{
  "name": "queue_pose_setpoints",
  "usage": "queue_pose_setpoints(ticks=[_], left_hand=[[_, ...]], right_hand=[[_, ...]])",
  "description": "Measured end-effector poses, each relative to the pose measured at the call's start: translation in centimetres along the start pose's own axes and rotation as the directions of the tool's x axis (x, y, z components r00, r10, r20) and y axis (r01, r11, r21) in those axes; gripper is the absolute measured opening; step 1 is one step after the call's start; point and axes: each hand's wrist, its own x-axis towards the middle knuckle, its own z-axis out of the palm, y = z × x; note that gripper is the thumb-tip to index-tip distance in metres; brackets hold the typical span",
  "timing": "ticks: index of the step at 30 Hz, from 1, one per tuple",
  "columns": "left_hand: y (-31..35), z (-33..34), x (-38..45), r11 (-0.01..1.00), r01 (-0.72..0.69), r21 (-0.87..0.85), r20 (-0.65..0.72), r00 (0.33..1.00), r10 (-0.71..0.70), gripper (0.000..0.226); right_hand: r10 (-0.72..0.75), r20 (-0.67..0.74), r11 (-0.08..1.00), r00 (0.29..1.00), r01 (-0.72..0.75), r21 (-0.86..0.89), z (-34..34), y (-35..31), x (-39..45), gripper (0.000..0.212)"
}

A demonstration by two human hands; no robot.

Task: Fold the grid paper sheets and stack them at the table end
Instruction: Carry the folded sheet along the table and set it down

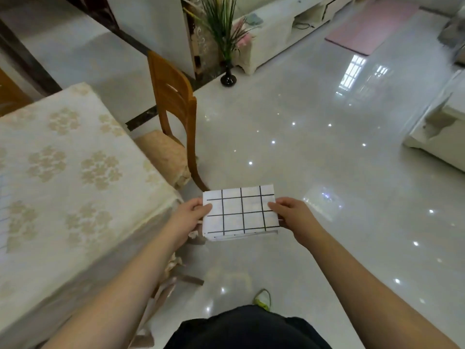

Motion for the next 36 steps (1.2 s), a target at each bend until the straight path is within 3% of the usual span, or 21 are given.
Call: queue_pose_setpoints(ticks=[12, 22, 27, 36], left_hand=[[4.9, 1.3, 7.8, 0.986, 0.033, -0.161, -0.044, 0.998, -0.041, 0.021], [9.4, -1.4, 19.6, 0.97, 0.071, -0.233, -0.023, 0.997, -0.079, 0.011], [13.4, -1.5, 23.7, 0.971, 0.071, -0.229, -0.042, 0.996, -0.083, 0.014], [20.5, -1.9, 32.7, 0.954, 0.071, -0.293, -0.177, 0.976, -0.127, 0.015]], right_hand=[[0.062, 0.056, 0.997, 0.997, -0.06, -0.04, -1.4, -5.1, 9.5, 0.012], [0.063, 0.055, 0.973, 0.996, -0.049, -0.226, 0.5, -13.5, 20.4, 0.015], [0.069, 0.033, 0.982, 0.997, -0.062, -0.18, 0.1, -16.6, 24.9, 0.015], [0.047, 0.117, 0.99, 0.992, -0.03, -0.137, 0.1, -23.1, 36.7, 0.015]])
